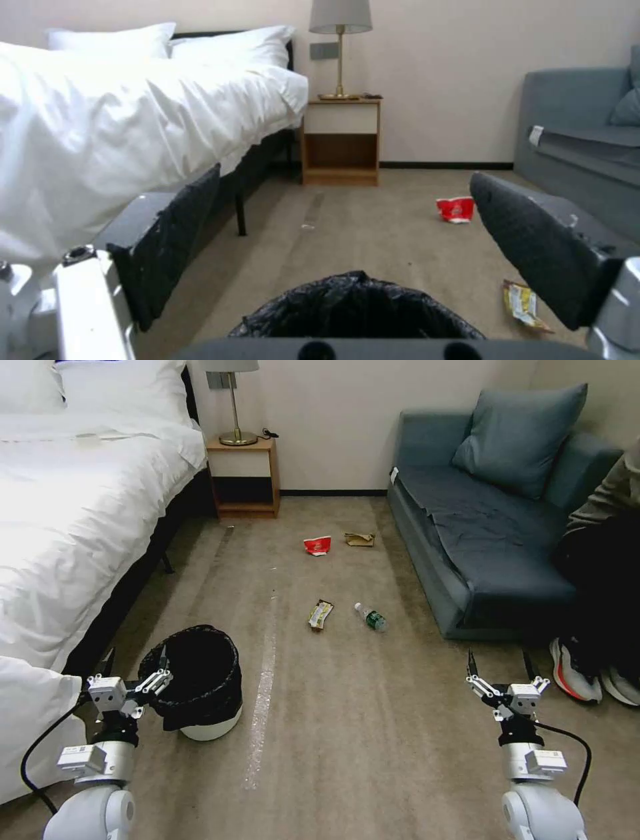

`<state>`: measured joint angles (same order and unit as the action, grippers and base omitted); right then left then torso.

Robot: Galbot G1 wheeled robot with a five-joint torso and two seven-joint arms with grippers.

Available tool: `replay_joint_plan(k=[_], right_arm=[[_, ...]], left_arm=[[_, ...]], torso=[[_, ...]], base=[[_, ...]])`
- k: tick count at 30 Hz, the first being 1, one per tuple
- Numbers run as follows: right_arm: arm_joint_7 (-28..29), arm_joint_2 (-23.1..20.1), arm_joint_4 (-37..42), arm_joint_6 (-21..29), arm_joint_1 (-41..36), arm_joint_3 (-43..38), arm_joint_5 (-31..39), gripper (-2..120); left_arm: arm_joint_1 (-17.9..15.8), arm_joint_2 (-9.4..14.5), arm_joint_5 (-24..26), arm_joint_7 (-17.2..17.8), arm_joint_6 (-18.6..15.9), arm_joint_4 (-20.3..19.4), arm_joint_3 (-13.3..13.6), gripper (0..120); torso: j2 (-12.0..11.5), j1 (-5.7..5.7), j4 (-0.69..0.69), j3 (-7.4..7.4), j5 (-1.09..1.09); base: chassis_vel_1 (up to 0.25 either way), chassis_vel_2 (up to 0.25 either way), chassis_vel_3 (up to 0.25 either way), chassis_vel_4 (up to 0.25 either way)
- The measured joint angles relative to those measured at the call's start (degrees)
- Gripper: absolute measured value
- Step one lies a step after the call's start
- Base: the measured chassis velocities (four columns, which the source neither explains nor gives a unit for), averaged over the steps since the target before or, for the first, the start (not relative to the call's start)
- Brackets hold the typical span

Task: Pick up the trash bin, then pick up the garbage on the floor and place it into the trash bin.

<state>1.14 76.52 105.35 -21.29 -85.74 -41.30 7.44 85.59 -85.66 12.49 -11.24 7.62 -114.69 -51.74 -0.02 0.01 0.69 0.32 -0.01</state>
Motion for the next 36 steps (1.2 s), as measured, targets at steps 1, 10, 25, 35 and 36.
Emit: replay_joint_plan(k=[1,10,25,35,36], right_arm=[[0.01,-0.08,0.06,0.00,0.01,0.00,0.01,100],[0.04,-0.18,0.13,0.00,0.00,-0.07,0.05,100],[0.05,0.10,0.00,-0.31,-0.59,-0.13,-0.16,100],[0.05,-0.24,0.25,-0.02,-0.40,-0.02,-0.09,100],[0.04,-0.24,0.23,-0.02,-0.45,-0.02,-0.08,100]], left_arm=[[0.01,-0.02,-0.01,0.07,-0.03,-0.10,0.07,100],[-0.04,-0.05,-0.21,0.33,-0.35,-0.45,0.51,100],[0.60,0.02,-0.11,0.25,-0.19,-0.64,0.10,100],[1.10,-0.07,2.15,10.31,-8.51,0.02,0.00,99],[1.05,0.03,3.88,13.67,-11.50,0.35,-0.15,100]], torso=[[0.00,0.00,0.00,0.00,0.00],[0.00,0.00,0.00,0.00,0.00],[0.00,0.00,0.00,0.00,0.00],[0.00,0.00,-0.01,0.00,-0.01],[0.00,0.00,-0.01,0.00,0.00]], base=[[0.000,0.000,0.000,0.000],[0.000,0.000,0.000,0.000],[0.000,0.000,0.000,0.000],[0.000,0.000,0.000,0.000],[0.000,0.000,0.000,0.000]])
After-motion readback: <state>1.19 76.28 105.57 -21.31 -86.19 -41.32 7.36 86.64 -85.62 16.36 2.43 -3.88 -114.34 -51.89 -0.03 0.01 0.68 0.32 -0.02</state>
